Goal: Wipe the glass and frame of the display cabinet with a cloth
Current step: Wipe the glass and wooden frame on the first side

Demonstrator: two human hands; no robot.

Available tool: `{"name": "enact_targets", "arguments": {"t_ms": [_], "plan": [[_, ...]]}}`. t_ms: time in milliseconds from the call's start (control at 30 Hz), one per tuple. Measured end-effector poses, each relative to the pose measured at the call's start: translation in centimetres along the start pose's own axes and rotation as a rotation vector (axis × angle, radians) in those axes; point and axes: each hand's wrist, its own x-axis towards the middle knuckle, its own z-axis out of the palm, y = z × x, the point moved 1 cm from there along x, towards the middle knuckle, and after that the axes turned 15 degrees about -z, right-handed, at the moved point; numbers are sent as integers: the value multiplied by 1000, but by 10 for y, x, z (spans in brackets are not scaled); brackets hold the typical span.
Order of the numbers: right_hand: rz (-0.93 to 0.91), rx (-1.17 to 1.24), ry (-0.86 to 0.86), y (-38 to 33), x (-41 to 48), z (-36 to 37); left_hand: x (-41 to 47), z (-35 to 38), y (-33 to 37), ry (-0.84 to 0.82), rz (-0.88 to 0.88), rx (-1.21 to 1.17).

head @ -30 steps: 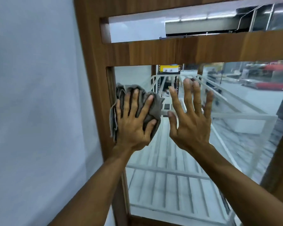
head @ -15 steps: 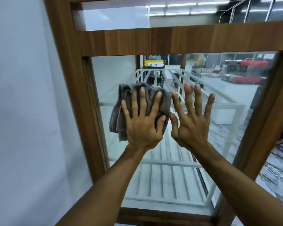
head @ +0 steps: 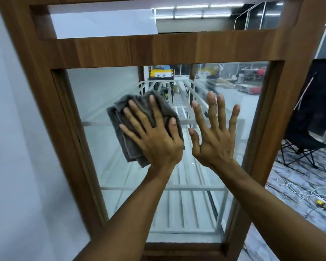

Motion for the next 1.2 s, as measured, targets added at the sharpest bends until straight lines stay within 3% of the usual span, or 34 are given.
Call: {"name": "enact_targets", "arguments": {"t_ms": [100, 133, 267, 400, 567, 700, 833, 1000, 1133, 1200], "plan": [[-12, 3, 3, 17, -5, -5, -11, 9, 1, -82, 372, -3], [-10, 0, -4, 23, -8, -7, -10, 11, -3, -69, 398, -5], [-13, -2, -29, 43, -16, -17, -21, 13, 29, 14, 38, -33], [-81, -9, -65, 52, -21, -22, -33, 22, 35, -66, 360, -27], [-50, -23, -45, 56, -21, -32, -45, 24, 57, -29, 158, -30], [-40, -14, 20, 71, -32, -41, -52, 32, 59, -77, 288, -38], [47, 13, 88, 90, -44, -44, -58, 33, 83, -19, 141, -40], [59, 66, 135, 103, -51, -47, -67, 41, 95, -77, 437, -53], [13, 140, 132, 115, -61, -47, -76, 44, 117, -24, 196, -62], [2, 195, 150, 119, -66, -46, -87, 47, 122, -60, 233, -33]]}}
